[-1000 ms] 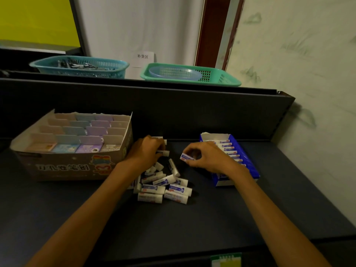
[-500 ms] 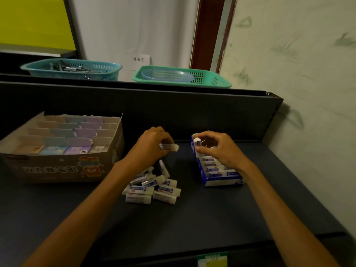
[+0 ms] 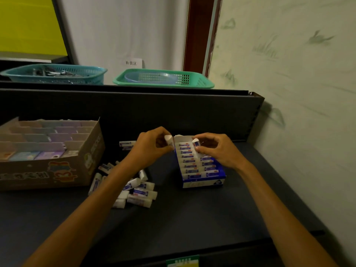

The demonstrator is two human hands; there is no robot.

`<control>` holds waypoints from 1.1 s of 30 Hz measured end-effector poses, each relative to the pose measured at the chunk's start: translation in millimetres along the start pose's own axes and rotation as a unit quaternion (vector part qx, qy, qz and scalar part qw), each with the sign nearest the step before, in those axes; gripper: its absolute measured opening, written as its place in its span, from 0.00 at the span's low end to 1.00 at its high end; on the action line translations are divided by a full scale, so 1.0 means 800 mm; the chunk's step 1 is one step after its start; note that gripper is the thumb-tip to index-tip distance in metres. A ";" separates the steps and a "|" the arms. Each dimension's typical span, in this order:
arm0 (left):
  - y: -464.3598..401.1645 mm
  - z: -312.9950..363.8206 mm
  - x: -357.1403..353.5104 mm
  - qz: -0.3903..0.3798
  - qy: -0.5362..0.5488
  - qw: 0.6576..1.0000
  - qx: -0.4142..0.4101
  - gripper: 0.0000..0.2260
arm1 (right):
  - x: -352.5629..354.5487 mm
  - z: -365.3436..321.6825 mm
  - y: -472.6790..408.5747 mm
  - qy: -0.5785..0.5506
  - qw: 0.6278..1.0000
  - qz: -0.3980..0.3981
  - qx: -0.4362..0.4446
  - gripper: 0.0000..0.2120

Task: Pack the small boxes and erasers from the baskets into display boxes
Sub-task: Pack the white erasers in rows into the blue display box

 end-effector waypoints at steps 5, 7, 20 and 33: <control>-0.001 0.010 -0.013 -0.017 0.035 0.999 0.017 0.14 | 0.013 0.018 0.005 -0.002 1.000 -0.002 -0.008 0.17; 0.001 0.013 -0.017 -0.033 0.018 0.999 0.009 0.14 | 0.017 0.021 0.007 -0.015 1.000 -0.004 -0.008 0.18; 0.018 0.034 -0.035 -0.023 -0.068 0.997 -0.033 0.11 | 0.031 0.032 0.017 -0.074 0.997 0.007 0.008 0.16; 0.031 0.043 -0.041 -0.005 -0.087 0.995 -0.057 0.13 | 0.038 0.031 0.031 -0.179 0.984 0.020 -0.006 0.16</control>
Point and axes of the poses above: each hand's wrist, its own y-axis away from the middle knuckle, its own x-axis out of the back of the hand, z = x × y, the point moved 1 cm from there along -y, towards the middle knuckle, and after that the axes turned 5 degrees about z, right-handed, at the moved point
